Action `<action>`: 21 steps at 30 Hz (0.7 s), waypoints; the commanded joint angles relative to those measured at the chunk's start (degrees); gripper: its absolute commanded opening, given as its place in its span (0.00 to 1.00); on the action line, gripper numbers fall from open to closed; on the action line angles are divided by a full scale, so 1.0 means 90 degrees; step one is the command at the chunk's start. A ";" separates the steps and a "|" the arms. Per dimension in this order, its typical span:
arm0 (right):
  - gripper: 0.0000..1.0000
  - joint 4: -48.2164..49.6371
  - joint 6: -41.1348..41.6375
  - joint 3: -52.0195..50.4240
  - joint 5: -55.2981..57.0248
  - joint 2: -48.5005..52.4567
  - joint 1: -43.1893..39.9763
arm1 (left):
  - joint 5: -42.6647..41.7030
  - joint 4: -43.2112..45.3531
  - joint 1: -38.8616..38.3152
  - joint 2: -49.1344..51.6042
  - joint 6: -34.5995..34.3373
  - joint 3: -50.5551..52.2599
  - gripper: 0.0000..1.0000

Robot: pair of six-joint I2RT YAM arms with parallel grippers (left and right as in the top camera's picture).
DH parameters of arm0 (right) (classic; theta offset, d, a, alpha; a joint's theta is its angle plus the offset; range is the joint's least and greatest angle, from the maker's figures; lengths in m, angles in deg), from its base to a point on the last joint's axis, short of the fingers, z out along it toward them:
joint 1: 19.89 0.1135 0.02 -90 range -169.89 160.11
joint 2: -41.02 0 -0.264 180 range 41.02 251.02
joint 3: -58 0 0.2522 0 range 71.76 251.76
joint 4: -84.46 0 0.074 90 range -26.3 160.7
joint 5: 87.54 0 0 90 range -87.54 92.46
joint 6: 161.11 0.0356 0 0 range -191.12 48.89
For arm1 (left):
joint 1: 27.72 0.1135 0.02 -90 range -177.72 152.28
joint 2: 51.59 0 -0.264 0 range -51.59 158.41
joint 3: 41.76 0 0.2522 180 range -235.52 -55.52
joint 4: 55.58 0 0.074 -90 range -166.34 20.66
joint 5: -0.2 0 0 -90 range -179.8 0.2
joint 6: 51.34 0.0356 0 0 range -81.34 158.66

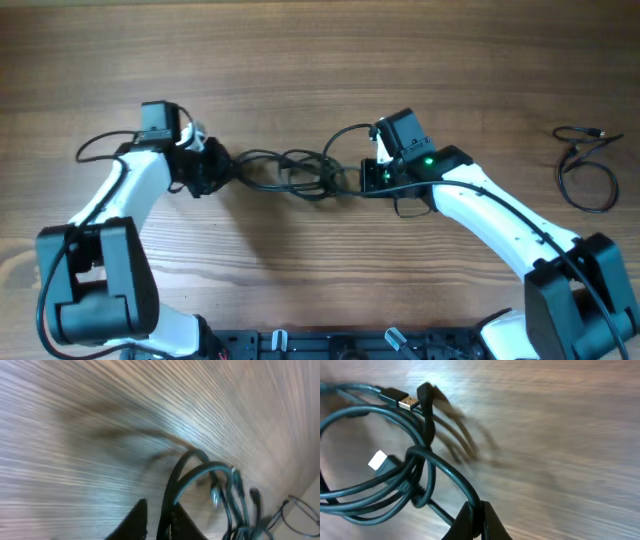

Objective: Untangle cables

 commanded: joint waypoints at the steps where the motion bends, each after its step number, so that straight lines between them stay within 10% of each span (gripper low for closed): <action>1: 0.04 0.0146 0.0561 -0.0087 -0.0661 0.0325 0.0029 | -0.0112 -0.0053 0.0236 0.0012 -0.0160 0.0007 0.73; 10: 0.04 0.0653 0.1496 -0.0087 -0.0644 0.0772 0.0172 | -0.2259 0.0141 0.0223 0.0012 0.1115 0.0005 0.93; 21: 0.04 0.1455 0.2769 -0.0087 0.0415 0.0775 0.0214 | -0.1615 0.0243 -0.0381 0.0012 0.0294 0.0005 0.91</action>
